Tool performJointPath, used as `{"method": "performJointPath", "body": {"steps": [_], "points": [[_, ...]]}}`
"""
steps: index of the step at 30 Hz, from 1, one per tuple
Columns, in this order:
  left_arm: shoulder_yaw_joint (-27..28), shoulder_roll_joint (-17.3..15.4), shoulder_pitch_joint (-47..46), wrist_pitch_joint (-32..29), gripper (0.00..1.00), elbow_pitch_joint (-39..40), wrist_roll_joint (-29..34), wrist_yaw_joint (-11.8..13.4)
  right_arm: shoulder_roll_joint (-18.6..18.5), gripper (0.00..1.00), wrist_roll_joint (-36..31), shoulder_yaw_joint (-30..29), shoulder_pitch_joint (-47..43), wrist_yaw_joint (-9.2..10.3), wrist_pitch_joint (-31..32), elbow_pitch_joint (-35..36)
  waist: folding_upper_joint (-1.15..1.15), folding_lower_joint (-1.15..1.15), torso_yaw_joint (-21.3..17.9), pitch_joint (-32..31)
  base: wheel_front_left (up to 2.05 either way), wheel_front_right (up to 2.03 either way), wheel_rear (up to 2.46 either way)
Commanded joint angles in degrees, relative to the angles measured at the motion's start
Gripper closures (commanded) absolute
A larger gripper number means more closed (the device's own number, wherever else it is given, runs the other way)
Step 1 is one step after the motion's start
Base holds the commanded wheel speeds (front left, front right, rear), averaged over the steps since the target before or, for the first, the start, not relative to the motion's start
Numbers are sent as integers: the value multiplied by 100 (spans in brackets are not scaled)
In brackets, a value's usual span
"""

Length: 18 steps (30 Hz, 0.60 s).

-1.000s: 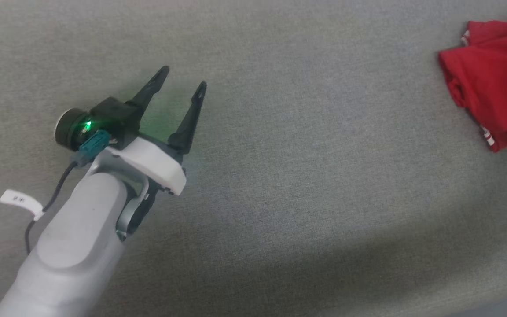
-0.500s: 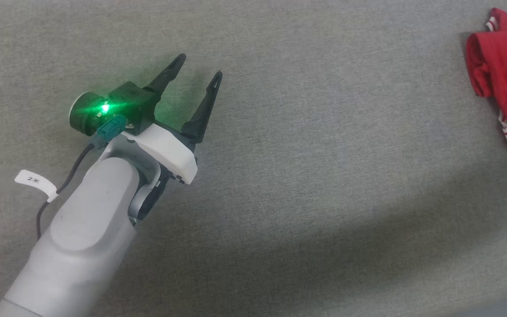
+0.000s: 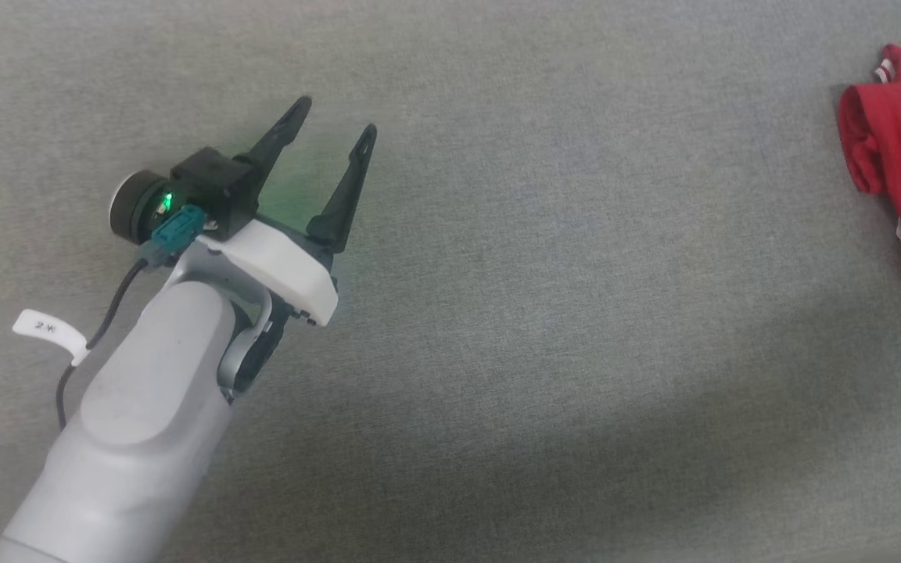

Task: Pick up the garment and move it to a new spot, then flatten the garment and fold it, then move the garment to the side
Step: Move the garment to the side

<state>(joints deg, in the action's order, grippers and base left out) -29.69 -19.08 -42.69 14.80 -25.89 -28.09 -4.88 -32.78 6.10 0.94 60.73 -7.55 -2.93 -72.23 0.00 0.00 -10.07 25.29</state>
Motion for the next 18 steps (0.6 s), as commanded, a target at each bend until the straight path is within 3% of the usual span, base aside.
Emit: {"method": "performJointPath", "body": {"steps": [1, 18], "points": [[61, 11, 110, 38, 0, 17, -7, -13, 1, 0, -16, 22, 62, 13, -84, -10, 0, 0, 76, -109, 0, 0, 0], [1429, 69, 1755, 42, 0, 933, 249, -30, 491, 0, 318, 495, -455, 13, -1012, 259, 0, 0, 579, -1278, 0, 0, 0]]}}
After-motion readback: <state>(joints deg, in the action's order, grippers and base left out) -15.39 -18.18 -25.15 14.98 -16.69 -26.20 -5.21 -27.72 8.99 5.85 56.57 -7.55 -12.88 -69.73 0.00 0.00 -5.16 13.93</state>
